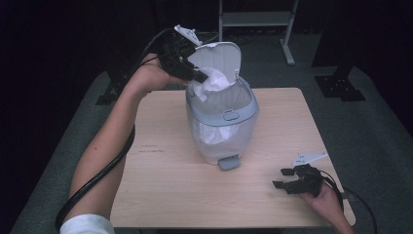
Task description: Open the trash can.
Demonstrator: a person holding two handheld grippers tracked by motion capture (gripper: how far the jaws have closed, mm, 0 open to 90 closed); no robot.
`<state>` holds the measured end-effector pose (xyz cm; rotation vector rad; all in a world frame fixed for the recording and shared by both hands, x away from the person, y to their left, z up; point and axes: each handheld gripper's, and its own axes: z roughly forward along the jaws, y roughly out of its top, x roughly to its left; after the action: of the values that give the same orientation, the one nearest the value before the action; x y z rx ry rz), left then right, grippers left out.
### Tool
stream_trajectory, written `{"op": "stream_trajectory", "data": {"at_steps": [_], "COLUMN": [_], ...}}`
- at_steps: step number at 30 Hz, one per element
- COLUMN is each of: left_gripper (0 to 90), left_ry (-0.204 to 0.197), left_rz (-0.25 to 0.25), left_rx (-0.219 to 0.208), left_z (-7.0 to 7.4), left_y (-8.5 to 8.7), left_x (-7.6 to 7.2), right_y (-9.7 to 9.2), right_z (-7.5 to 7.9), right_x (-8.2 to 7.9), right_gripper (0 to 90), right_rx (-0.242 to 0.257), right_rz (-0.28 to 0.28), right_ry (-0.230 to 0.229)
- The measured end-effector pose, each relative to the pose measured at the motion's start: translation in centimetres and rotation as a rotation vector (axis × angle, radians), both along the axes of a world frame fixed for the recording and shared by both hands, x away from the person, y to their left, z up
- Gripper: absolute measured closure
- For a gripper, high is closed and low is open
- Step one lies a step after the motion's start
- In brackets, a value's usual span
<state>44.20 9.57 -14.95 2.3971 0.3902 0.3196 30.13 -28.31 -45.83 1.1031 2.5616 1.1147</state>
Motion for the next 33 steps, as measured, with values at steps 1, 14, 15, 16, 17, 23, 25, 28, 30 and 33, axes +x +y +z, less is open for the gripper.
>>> {"op": "stream_trajectory", "data": {"at_steps": [1,14,15,16,17,23,25,28,30,33], "left_gripper": [80.8,80.6,80.7,80.7,80.7,80.6,80.6,79.8,79.6,79.6], "left_ry": [0.0,0.014,0.013,0.014,0.016,0.022,0.025,0.023,0.025,0.027], "left_rz": [-0.003,-0.006,-0.009,-0.007,-0.007,-0.009,-0.009,-0.009,-0.007,-0.007], "left_rx": [0.008,0.025,0.032,0.032,0.035,0.05,0.047,0.059,0.062,0.064], "left_z": [0.0,-0.9,-1.0,-1.1,-1.1,-1.7,-1.9,-2.1,-2.3,-2.4], "left_y": [-0.2,-1.6,-1.6,-1.7,-1.8,-2.4,-2.6,-2.8,-3.0,-3.1], "left_x": [0.1,1.1,1.2,1.3,1.4,1.8,1.9,2.0,2.1,2.2], "right_y": [0.0,-0.2,-0.2,-0.2,-0.2,-0.1,-0.1,-0.1,-0.1,-0.1], "right_z": [0.0,0.1,0.2,0.2,0.2,0.2,0.1,0.1,0.2,0.2], "right_x": [0.0,-0.2,-0.2,-0.2,-0.2,-0.2,-0.2,-0.2,-0.2,-0.3], "right_gripper": [34.6,34.6,34.6,34.6,34.6,34.6,34.6,34.6,34.6,34.7], "right_rx": [0.001,0.001,0.0,0.0,0.001,0.0,-0.001,-0.002,0.0,-0.001], "right_rz": [0.0,-0.004,-0.004,-0.003,-0.004,-0.003,-0.002,-0.003,-0.004,-0.003], "right_ry": [-0.001,-0.006,-0.007,-0.007,-0.007,-0.006,-0.006,-0.005,-0.005,-0.006]}}
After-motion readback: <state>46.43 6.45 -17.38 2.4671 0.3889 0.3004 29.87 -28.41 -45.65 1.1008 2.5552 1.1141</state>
